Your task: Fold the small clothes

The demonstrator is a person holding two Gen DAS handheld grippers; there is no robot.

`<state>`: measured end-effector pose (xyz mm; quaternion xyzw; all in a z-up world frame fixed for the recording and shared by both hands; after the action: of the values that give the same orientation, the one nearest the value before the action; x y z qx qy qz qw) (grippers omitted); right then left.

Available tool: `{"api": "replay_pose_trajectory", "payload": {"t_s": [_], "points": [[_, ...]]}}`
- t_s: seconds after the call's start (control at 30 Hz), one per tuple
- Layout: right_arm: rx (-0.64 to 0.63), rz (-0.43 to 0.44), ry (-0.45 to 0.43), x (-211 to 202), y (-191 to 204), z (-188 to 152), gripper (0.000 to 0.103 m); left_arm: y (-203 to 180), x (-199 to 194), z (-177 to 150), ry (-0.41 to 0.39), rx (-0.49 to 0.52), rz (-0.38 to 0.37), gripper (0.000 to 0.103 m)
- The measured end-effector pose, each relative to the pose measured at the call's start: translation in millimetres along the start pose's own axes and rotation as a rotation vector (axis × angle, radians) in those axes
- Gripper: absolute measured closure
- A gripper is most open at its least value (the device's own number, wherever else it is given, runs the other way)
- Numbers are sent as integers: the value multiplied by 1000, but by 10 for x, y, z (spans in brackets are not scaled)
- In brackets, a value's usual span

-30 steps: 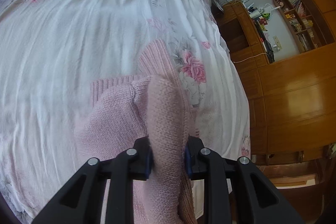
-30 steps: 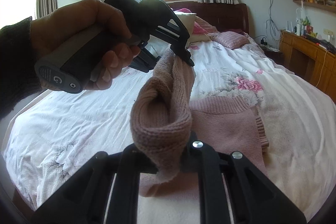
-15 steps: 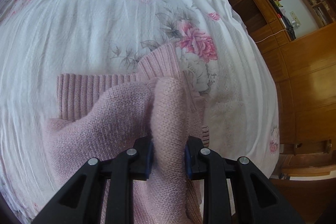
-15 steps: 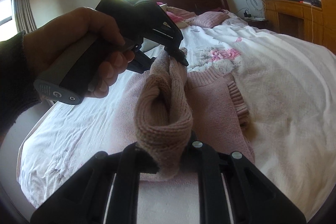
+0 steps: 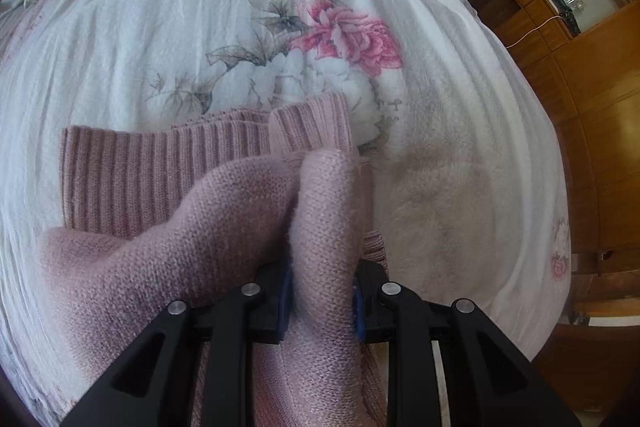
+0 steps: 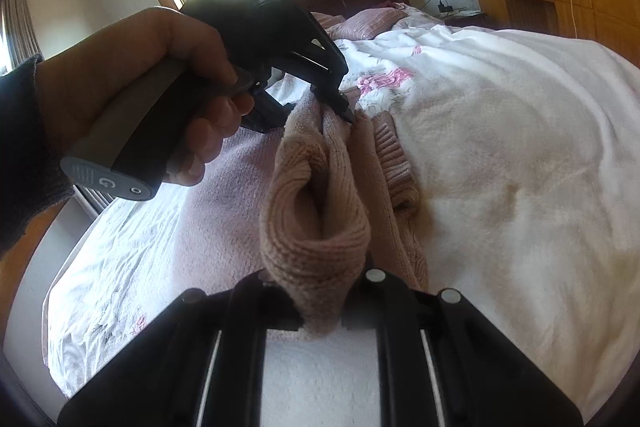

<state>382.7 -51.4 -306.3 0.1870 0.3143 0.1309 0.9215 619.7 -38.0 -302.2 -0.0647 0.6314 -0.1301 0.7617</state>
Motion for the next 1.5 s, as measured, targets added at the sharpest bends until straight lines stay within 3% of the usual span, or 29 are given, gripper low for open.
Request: {"api": "replay_pose_trajectory", "payload": {"t_s": [0.13,0.2,0.27,0.33,0.47,0.57,0.6,0.63,0.67,0.77,0.87,0.9,0.97,1.0,1.03,1.23,1.27,1.3,1.33,1.37,1.43,1.5], "points": [[57,31,40,47,-153,-51,93,-42,65,-13,-29,4,-8,78],[78,60,76,79,-215,-60,90,-75,73,-8,-52,-16,-86,69],[155,158,133,92,-282,-45,79,-117,-20,-5,-101,-41,-214,48],[261,256,199,108,-401,-15,36,-131,-154,-37,-137,-41,-321,46],[351,383,342,245,-520,70,29,6,-527,-161,-208,-9,-389,45],[356,428,431,362,-508,101,32,199,-840,-324,-244,9,-419,39],[370,453,466,402,-498,90,45,272,-927,-388,-251,11,-430,37],[384,461,494,440,-516,81,87,348,-1009,-479,-252,11,-450,33],[383,439,508,468,-569,80,90,413,-1068,-578,-246,11,-478,33],[347,364,497,506,-732,118,92,570,-1091,-948,-206,38,-551,33],[261,372,517,488,-642,153,91,700,-932,-1323,-155,72,-575,33],[231,380,526,506,-607,176,87,737,-864,-1423,-146,83,-568,33],[179,355,547,508,-558,270,67,812,-753,-1542,-130,86,-573,33],[165,345,527,491,-561,365,46,806,-763,-1538,-134,89,-591,33],[154,324,492,502,-587,493,40,796,-812,-1480,-152,104,-599,33],[215,223,453,1014,-694,1058,39,750,-1093,-557,-255,101,-666,32],[235,214,462,1138,-718,1089,40,763,-1032,-429,-235,79,-683,32],[255,216,478,1288,-733,1112,47,804,-936,-320,-222,57,-662,32],[267,233,499,1426,-721,1124,84,878,-836,-238,-225,38,-620,34],[254,235,500,1506,-714,1158,89,931,-723,-183,-217,24,-603,37],[154,215,418,1478,-653,1316,91,1071,-579,-141,-245,1,-567,43],[83,225,359,1456,-589,1389,91,1211,-544,-157,-305,-33,-607,44]]}}
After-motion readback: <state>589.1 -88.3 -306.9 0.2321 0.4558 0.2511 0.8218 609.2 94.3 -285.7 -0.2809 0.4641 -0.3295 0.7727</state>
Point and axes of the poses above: each gripper's, at about its wrist camera, not at the fingertips, and x roughly the way its jaws point, y to its left, z to its top, the point moved 7 cm from there along x, roughly the way its jaws point
